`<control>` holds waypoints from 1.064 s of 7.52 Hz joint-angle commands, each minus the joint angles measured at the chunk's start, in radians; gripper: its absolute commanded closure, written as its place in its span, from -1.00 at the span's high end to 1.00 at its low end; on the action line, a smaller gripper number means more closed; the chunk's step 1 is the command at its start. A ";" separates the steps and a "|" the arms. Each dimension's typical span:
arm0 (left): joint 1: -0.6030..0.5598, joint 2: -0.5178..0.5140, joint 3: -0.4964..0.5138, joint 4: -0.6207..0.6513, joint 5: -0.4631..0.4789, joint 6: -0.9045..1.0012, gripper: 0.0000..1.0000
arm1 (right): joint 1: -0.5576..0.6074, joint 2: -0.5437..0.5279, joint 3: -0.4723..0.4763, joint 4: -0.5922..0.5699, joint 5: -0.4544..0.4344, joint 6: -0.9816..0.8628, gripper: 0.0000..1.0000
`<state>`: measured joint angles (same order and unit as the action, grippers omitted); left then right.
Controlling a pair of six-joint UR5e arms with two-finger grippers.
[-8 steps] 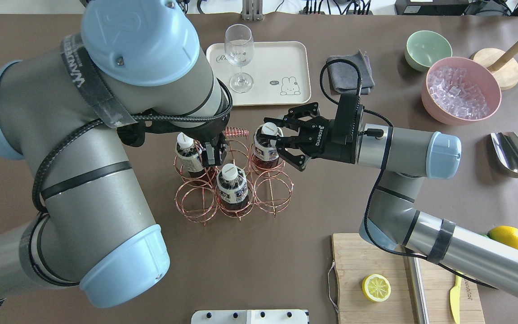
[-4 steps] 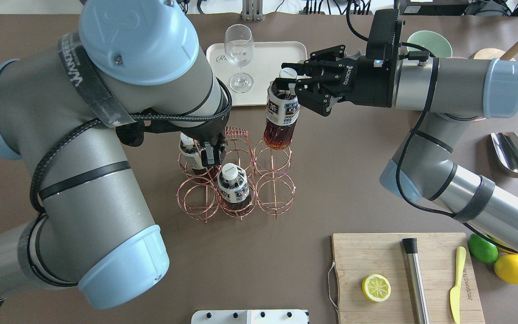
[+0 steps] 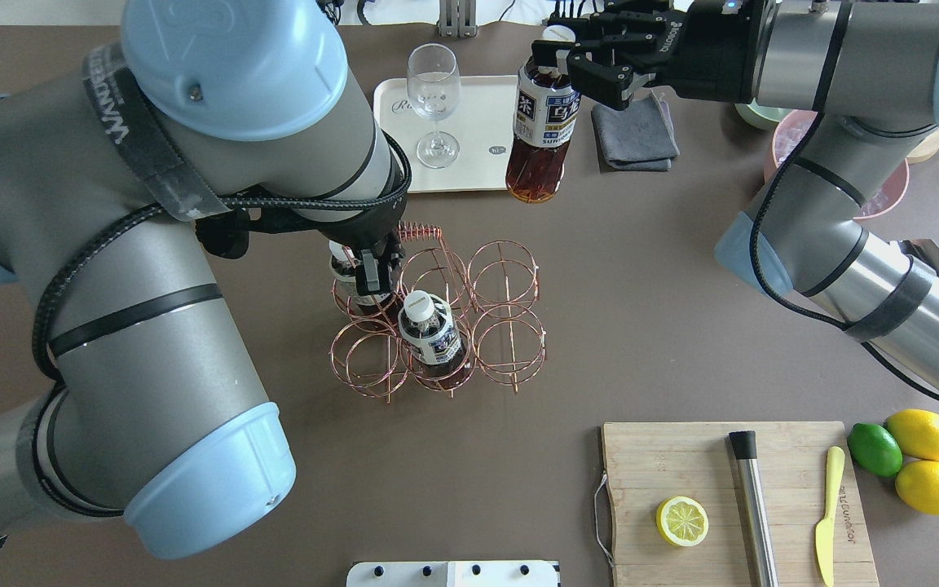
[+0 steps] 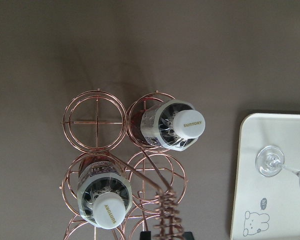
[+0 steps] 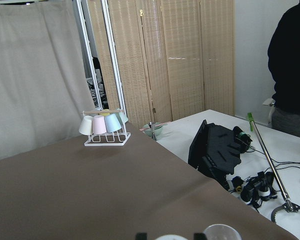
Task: Take tea from basket to plate
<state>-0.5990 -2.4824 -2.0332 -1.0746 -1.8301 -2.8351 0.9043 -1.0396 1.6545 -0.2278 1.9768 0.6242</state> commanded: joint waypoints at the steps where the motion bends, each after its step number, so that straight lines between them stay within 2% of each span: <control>1: -0.039 -0.009 -0.030 0.053 -0.001 0.040 -1.00 | 0.067 0.050 -0.144 -0.010 -0.089 -0.006 -1.00; 4: -0.146 0.048 -0.035 0.071 -0.009 0.191 -1.00 | 0.062 0.165 -0.423 0.076 -0.302 -0.012 -1.00; 5: -0.175 0.087 -0.035 0.071 -0.009 0.260 -1.00 | 0.033 0.183 -0.483 0.111 -0.367 -0.012 -1.00; 6: -0.233 0.114 -0.035 0.073 -0.056 0.339 -1.00 | -0.016 0.193 -0.519 0.145 -0.445 -0.012 -1.00; 7: -0.334 0.152 -0.027 0.071 -0.148 0.417 -1.00 | -0.060 0.193 -0.533 0.159 -0.508 -0.012 -1.00; 8: -0.410 0.195 -0.031 0.071 -0.184 0.501 -1.00 | -0.102 0.191 -0.539 0.169 -0.559 -0.012 -1.00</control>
<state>-0.8717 -2.3566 -2.0641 -1.0030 -1.9251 -2.4762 0.8766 -0.8513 1.1430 -0.0860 1.5202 0.6120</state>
